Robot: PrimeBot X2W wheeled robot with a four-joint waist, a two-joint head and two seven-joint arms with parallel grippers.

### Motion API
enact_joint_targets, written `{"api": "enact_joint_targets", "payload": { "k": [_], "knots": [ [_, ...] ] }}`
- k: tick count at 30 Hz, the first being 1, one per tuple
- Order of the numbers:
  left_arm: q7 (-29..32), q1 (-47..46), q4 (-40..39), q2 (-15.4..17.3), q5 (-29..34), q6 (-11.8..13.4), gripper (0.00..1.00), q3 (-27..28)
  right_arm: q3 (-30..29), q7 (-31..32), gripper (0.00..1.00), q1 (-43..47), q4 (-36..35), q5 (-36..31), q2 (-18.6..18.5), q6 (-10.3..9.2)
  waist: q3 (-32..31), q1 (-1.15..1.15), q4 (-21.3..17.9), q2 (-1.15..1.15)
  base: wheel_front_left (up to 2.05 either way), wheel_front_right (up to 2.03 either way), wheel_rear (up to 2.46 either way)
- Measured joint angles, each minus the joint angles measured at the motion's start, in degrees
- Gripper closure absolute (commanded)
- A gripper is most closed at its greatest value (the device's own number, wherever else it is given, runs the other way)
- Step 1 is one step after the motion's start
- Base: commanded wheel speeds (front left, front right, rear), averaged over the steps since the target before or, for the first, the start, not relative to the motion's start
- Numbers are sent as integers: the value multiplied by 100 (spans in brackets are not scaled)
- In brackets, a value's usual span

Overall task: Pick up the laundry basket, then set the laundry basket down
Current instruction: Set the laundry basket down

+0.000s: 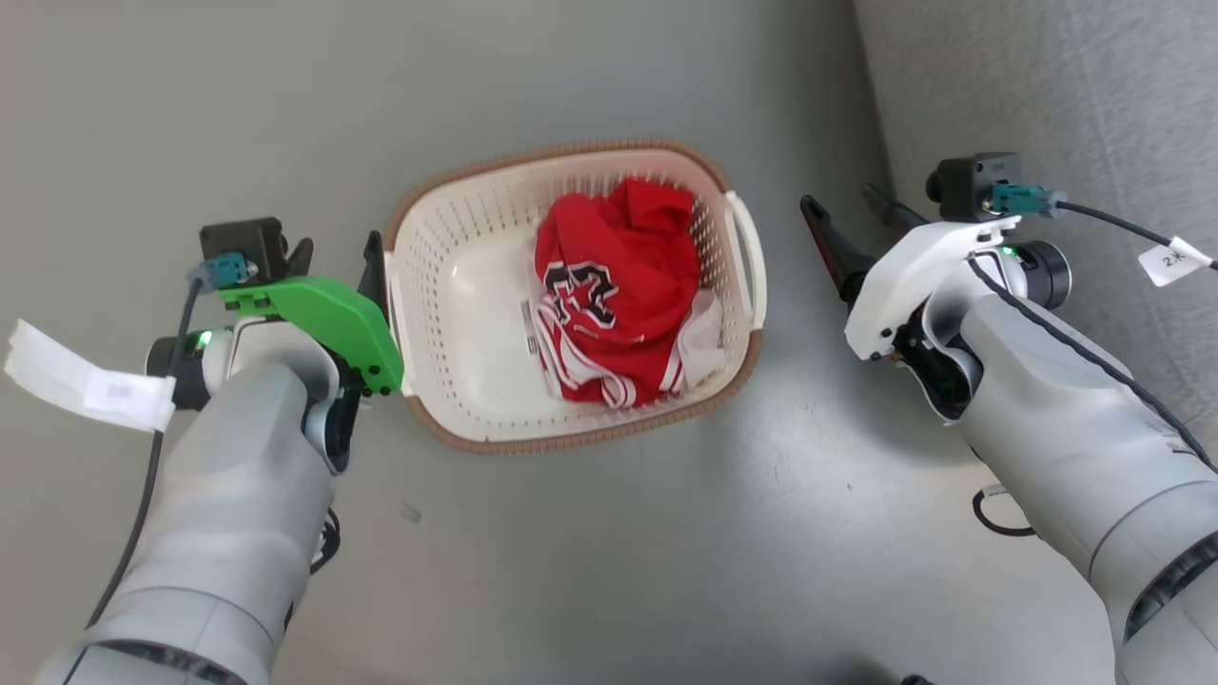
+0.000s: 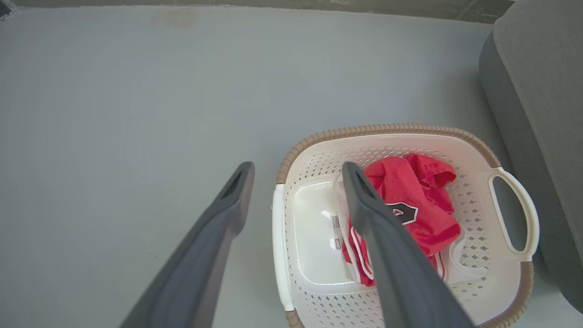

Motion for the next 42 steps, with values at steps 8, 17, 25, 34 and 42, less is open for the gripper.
{"api": "enact_joint_targets", "payload": {
  "k": [8,17,25,34,42],
  "knots": [
    [3,238,-727,224,162,318,0,260,-586,-5,0,90,-402,-110,-156,-135,-585,0,-48,0,0,0,0],
    [3,823,-1771,346,525,633,0,609,-1073,-5,0,577,-1025,-554,-266,-463,-1247,0,-83,0,0,0,0],
    [2,1422,-2709,446,972,844,0,917,-1377,-5,0,1032,-1681,-1087,-291,-734,-1822,0,-105,0,0,0,0],
    [2,2281,-3659,479,1428,948,0,1221,-1735,-5,0,1688,-2376,-1564,-330,-1045,-2368,0,-158,0,0,0,0],
    [2,3119,-4251,477,1742,1007,0,1365,-1949,-5,0,2301,-2870,-1962,-400,-1191,-2719,-1,-188,0,0,0,0]
  ]
}}
